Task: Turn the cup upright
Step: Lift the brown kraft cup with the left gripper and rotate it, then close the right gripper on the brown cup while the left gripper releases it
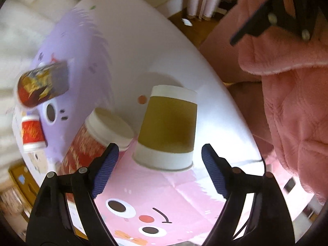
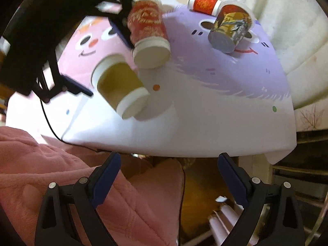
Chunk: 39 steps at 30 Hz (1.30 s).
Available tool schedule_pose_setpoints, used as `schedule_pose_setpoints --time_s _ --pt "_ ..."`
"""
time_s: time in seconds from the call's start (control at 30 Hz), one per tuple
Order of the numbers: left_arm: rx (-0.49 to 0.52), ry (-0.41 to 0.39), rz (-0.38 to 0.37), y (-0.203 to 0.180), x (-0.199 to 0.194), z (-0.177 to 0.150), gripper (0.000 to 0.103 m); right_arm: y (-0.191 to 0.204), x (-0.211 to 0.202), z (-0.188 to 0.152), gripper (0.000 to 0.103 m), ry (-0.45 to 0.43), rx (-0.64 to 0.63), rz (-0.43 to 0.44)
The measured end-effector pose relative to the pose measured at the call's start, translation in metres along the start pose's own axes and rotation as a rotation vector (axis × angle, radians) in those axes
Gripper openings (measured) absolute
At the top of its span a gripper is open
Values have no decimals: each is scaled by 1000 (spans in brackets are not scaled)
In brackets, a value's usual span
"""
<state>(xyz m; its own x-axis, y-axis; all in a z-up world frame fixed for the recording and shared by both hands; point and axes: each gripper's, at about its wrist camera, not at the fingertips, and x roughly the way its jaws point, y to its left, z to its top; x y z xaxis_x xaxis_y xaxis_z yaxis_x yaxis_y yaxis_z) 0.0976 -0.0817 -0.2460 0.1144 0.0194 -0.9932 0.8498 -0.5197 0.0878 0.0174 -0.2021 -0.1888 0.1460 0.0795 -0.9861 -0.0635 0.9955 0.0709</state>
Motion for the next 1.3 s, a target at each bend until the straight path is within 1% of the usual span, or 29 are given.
schedule_pose_setpoints --time_s 0.07,0.1,0.17,0.23,0.3,0.37,0.4,0.43,0.47,0.53,0.57,0.6,0.63,0.67,0.7,0.73,0.77,0.87,0.93,1.03,1.1,1.17,1.3 --pt "-67 -22 10 5 -9 -10 81 2 1 4 96 6 -39 8" --pt "-95 -28 17 14 -18 0 81 5 2 7 96 6 -55 9" --pt "-173 -56 33 24 -30 -4 81 11 2 12 96 0 -120 8" --pt "-275 -91 45 30 -42 -8 81 17 0 17 96 -10 -162 3" --pt "-419 -133 47 34 -52 -22 81 24 -3 23 96 -33 -212 -2" --pt "-590 -190 43 39 -62 -37 81 31 -6 27 96 -54 -251 -6" --pt "-652 -210 42 39 -64 -44 81 35 -7 29 96 -70 -281 -11" --pt "-770 -242 47 39 -69 -55 81 38 -9 30 96 -78 -296 -14" --pt "-864 -266 52 36 -75 -64 81 43 -10 32 96 -93 -322 -17" --pt "-1121 -343 46 30 -81 -88 81 53 -14 35 96 -115 -353 -19" --pt "-1248 -384 28 25 -82 -100 81 58 -14 38 96 -128 -367 -18" --pt "-1339 -417 9 17 -83 -108 81 61 -14 41 96 -133 -371 -16" --pt "-1452 -452 -13 10 -82 -119 81 64 -14 43 96 -143 -377 -10" --pt "-1533 -477 -24 3 -82 -125 81 68 -14 45 96 -157 -382 -5" --pt "-1640 -520 -35 -7 -81 -136 81 72 -15 46 96 -168 -388 -3" --pt "-1714 -547 -43 -15 -79 -143 81 77 -15 48 96 -186 -398 -6" --pt "-1819 -569 -54 -25 -75 -154 81 80 -15 50 96 -199 -403 -11" --pt "-2006 -593 -95 -47 -59 -171 81 92 -14 55 96 -238 -407 -34" --pt "-2062 -587 -104 -60 -55 -178 81 97 -11 59 96 -255 -409 -36" --pt "-2121 -533 -79 -75 -47 -183 81 109 -4 61 96 -278 -430 -51" --pt "-2152 -495 -65 -85 -41 -186 81 118 3 63 96 -284 -456 -81" --pt "-2184 -480 -66 -98 -37 -190 81 128 18 67 96 -257 -492 -132" --pt "-2259 -489 -92 -117 -27 -195 81 140 46 71 96 -211 -533 -209"
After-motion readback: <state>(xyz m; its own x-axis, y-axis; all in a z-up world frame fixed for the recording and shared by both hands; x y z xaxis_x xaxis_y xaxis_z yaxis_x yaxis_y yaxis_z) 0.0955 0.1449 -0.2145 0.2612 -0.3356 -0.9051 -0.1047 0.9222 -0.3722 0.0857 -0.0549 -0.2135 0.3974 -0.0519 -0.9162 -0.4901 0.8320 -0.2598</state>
